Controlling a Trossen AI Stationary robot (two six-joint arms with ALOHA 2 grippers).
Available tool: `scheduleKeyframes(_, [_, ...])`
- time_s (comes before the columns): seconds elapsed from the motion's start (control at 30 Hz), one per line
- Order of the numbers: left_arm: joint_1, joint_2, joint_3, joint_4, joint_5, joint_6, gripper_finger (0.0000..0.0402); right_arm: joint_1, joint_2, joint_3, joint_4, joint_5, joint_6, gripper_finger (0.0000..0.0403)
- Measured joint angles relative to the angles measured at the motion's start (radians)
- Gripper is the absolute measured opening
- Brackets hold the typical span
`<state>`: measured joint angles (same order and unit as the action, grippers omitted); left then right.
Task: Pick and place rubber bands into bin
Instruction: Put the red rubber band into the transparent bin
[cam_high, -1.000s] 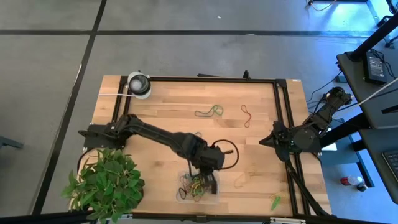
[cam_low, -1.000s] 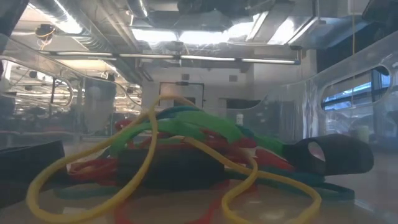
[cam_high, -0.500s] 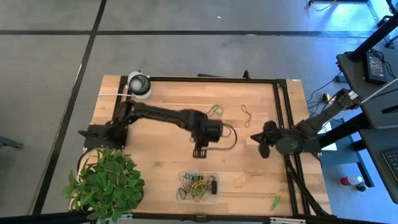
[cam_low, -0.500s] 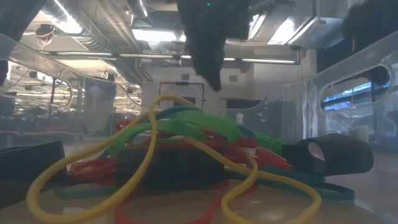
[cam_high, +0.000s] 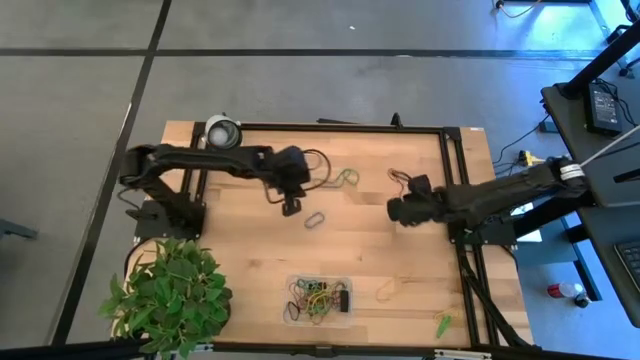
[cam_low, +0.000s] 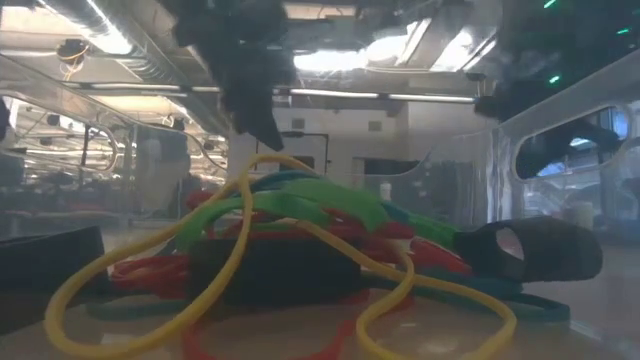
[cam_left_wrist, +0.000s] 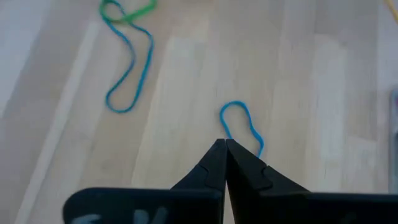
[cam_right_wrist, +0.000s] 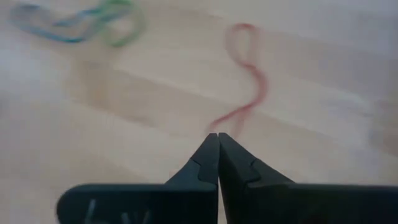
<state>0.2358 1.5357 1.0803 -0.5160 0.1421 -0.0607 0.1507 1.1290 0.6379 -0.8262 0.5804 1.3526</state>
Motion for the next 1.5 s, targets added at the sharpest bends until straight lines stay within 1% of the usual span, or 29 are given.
scheduleKeyframes(0.13, [0.020, -0.123, -0.126, 0.098, -0.002, -0.037, 0.0002, -0.146, 0.086, 0.054, -0.089, -0.083, -0.046, 0.0011])
scheduleKeyframes(0.27, [0.015, -0.206, -0.211, 0.157, -0.011, -0.065, 0.0002, -0.262, 0.144, 0.061, -0.034, -0.237, -0.172, 0.0039])
scheduleKeyframes(0.33, [0.013, -0.232, -0.231, 0.175, -0.012, -0.077, 0.0002, -0.303, 0.168, 0.061, 0.009, -0.275, -0.229, 0.0062])
scheduleKeyframes(0.43, [0.012, -0.250, -0.250, 0.180, -0.012, -0.096, 0.0002, -0.349, 0.201, 0.061, 0.047, -0.267, -0.266, 0.0101])
scheduleKeyframes(0.53, [0.011, -0.252, -0.253, 0.184, -0.012, -0.126, 0.0002, -0.398, 0.227, 0.061, 0.049, -0.224, -0.269, 0.0139])
scheduleKeyframes(0.6, [0.008, -0.252, -0.253, 0.185, -0.012, -0.152, 0.0002, -0.433, 0.248, 0.061, 0.053, -0.210, -0.301, 0.0161])
scheduleKeyframes(0.7, [-0.001, -0.252, -0.253, 0.185, -0.012, -0.184, 0.0002, -0.492, 0.296, 0.051, 0.099, -0.201, -0.369, 0.0184])
scheduleKeyframes(0.77, [-0.006, -0.252, -0.253, 0.188, -0.013, -0.200, 0.0002, -0.527, 0.335, 0.029, 0.167, -0.218, -0.404, 0.0189])
scheduleKeyframes(0.83, [-0.007, -0.252, -0.253, 0.190, -0.017, -0.216, 0.0002, -0.552, 0.379, 0.005, 0.280, -0.275, -0.461, 0.0184])
scheduleKeyframes(0.93, [-0.006, -0.252, -0.253, 0.212, -0.042, -0.261, 0.0002, -0.577, 0.431, -0.007, 0.323, -0.312, -0.481, 0.0155])
scheduleKeyframes(1.0, [-0.010, -0.252, -0.253, 0.224, -0.068, -0.296, 0.0002, -0.576, 0.437, -0.007, 0.323, -0.300, -0.522, 0.0117])
scheduleKeyframes(1.1, [-0.014, -0.252, -0.253, 0.241, -0.079, -0.312, 0.0002, -0.572, 0.439, -0.007, 0.331, -0.291, -0.647, 0.0036])
scheduleKeyframes(1.13, [-0.014, -0.252, -0.253, 0.242, -0.079, -0.315, 0.0002, -0.571, 0.432, -0.010, 0.332, -0.285, -0.677, 0.0019])
scheduleKeyframes(1.27, [-0.027, -0.251, -0.253, 0.244, -0.084, -0.319, 0.0002, -0.566, 0.347, -0.016, 0.330, -0.324, -0.683, 0.0004])
scheduleKeyframes(1.33, [-0.033, -0.251, -0.253, 0.239, -0.090, -0.281, 0.0002, -0.546, 0.291, -0.011, 0.288, -0.343, -0.682, 0.0003])
scheduleKeyframes(1.4, [-0.032, -0.251, -0.253, 0.226, -0.090, -0.224, 0.0002, -0.521, 0.223, 0.022, 0.278, -0.308, -0.681, 0.0002])
scheduleKeyframes(1.5, [-0.032, -0.255, -0.253, 0.227, -0.085, -0.204, 0.0002, -0.459, 0.133, 0.072, 0.160, -0.221, -0.668, 0.0001])
